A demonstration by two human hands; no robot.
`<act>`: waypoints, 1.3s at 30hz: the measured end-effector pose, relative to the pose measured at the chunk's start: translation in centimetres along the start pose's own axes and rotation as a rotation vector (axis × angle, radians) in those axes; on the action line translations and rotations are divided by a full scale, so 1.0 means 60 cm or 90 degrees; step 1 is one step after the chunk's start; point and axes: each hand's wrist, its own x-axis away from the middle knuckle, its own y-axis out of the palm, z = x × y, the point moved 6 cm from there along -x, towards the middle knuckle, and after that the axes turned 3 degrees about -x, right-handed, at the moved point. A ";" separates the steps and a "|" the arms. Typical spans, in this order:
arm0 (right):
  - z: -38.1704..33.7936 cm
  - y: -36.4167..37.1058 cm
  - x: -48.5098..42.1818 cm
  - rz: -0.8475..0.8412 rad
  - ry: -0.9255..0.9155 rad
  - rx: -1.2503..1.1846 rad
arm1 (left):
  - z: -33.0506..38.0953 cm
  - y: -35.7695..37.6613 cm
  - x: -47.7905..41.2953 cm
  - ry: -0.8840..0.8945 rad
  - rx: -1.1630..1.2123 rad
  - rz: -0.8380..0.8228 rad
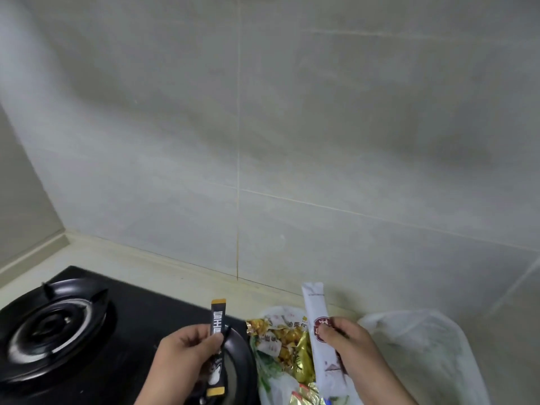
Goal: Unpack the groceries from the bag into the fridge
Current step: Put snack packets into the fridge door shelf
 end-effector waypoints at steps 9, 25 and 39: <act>-0.041 0.103 0.103 -0.079 -0.045 0.033 | 0.028 -0.101 0.104 0.030 0.031 0.057; -0.126 0.427 0.352 -0.279 -0.138 0.090 | 0.005 -0.445 0.328 0.067 0.100 0.230; -0.086 0.737 0.661 -0.534 -0.175 0.121 | -0.082 -0.744 0.660 0.091 0.162 0.478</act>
